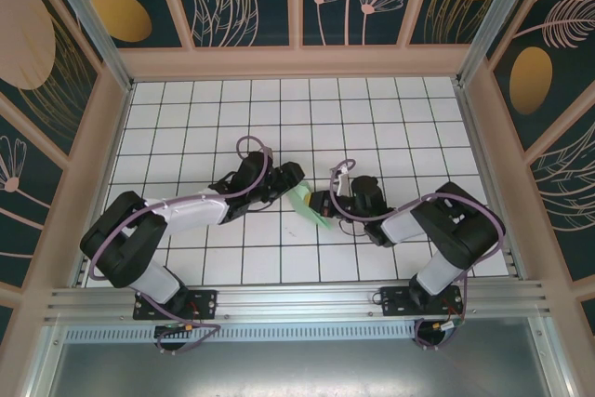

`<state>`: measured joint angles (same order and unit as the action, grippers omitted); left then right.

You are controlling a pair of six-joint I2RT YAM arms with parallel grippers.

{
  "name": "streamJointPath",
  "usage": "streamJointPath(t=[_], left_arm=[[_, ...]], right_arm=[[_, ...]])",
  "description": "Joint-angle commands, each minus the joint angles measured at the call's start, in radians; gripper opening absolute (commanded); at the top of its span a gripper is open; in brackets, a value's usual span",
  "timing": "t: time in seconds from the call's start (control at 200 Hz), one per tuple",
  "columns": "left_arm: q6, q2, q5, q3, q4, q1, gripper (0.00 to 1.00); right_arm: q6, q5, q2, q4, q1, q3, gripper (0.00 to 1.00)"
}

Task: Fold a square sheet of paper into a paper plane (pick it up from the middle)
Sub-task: Fold the wing for the fifth time at the center of the table.

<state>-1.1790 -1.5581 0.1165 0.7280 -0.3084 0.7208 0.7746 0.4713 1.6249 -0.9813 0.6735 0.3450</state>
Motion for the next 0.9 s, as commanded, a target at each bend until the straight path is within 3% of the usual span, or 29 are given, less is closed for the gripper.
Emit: streamJointPath(t=[0.0,0.445,0.761,0.891], left_arm=[[-0.003,-0.030,0.029,0.027,0.039,-0.005,0.71],[0.064,-0.061,0.024,0.047,0.191,-0.008,0.69],[0.116,-0.081,0.016,0.078,0.224,-0.011,0.29],[0.125,-0.080,0.009,0.096,0.234,-0.011,0.14]], right_arm=[[-0.146,-0.021,0.008,-0.005,0.034,0.006,0.00],[-0.405,-0.227,-0.025,0.103,0.152,0.029,0.00],[-0.485,-0.321,-0.051,0.108,0.211,0.029,0.00],[-0.494,-0.363,-0.087,0.159,0.221,0.027,0.08]])
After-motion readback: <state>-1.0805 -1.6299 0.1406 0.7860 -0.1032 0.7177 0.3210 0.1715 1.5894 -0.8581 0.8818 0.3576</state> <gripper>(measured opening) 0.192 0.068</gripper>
